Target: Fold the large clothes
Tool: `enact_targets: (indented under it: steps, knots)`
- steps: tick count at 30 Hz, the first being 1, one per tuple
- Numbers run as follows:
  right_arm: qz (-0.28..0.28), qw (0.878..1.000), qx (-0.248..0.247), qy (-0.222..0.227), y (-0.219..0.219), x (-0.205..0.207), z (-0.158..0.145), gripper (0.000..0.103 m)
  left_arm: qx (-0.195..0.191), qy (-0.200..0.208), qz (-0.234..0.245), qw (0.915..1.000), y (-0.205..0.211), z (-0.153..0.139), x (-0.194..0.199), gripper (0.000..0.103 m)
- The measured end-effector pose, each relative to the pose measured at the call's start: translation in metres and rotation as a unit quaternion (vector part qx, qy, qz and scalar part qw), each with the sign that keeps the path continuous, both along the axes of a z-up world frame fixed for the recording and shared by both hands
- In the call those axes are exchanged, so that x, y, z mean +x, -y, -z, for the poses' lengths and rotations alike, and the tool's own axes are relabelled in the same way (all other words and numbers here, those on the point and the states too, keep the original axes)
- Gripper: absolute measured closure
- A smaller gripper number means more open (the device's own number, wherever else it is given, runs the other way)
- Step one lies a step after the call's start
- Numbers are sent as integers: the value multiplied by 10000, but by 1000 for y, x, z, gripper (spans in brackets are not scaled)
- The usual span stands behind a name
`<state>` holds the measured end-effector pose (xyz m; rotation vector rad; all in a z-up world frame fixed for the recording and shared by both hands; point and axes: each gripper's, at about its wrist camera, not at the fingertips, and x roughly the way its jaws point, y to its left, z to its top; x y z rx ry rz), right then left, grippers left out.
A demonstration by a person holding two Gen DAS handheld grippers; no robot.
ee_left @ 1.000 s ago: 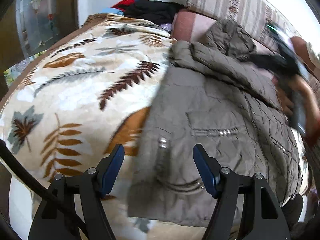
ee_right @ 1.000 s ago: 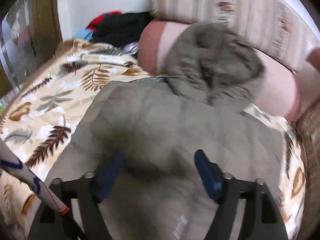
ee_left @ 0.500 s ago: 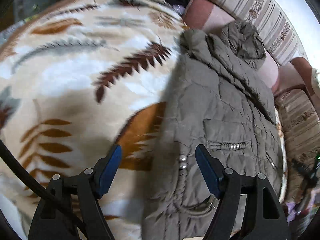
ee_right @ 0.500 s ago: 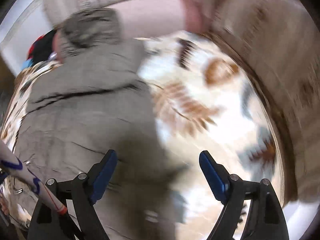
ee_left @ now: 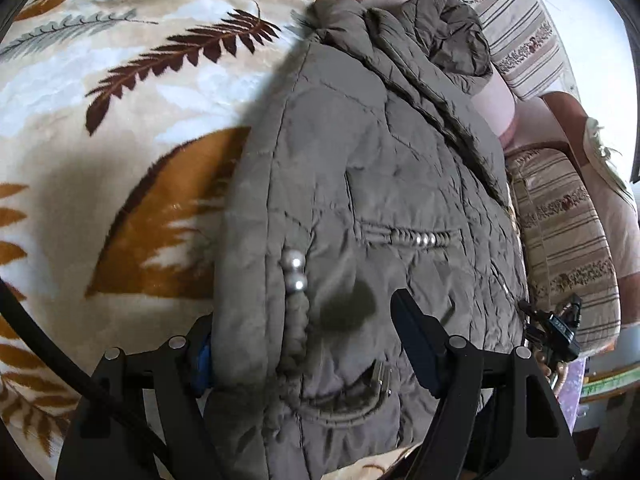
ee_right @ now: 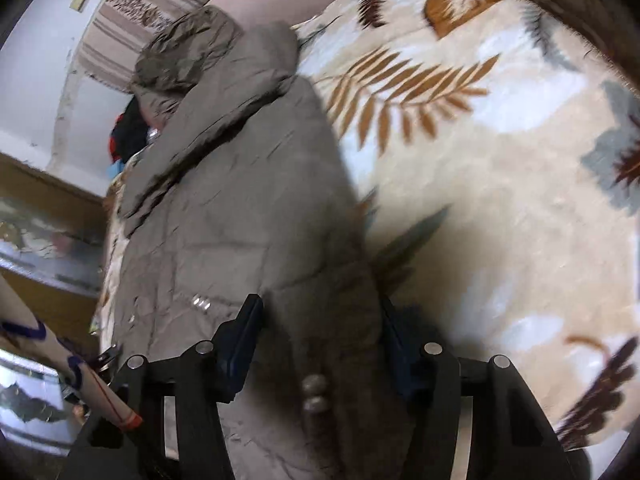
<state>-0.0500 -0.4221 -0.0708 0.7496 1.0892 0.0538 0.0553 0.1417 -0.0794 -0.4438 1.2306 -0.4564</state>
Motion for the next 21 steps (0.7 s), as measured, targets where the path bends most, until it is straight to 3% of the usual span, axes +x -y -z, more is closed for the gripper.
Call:
enact_targets:
  steps: [7,10,13,14,15,16,17,19,21]
  knots:
    - [-212,9981,572,47,-10,-35,14,40,-599,56,-42,9982,-12,8,-1,17]
    - [-217,9962,839,63,-19,-48,21,40,-480,137,-77,9987,-7,6,-3,15]
    - [-73,9968,784,101,-30,-55,22,41,-51,170,-93,9998,5,2,-6,15]
    - [-15,9977,681,68,-32,-55,20,47,127,138,-80,9998,9,0,-6,23]
    - [-10,9980,631,32,-32,-53,18,62,332,85,-48,9994,14,-1,-6,33]
    - [-13,9979,646,44,-32,-53,15,67,500,18,5,9987,19,-3,-7,54]
    - [-5,9977,665,104,-29,-53,9,76,578,-18,35,9983,21,-5,-8,65]
    - [-34,9976,632,296,-23,-56,-7,82,509,-34,46,9987,23,-14,-14,76]
    - [-96,9977,473,486,-20,-60,-25,85,469,15,71,9989,24,-22,-24,78]
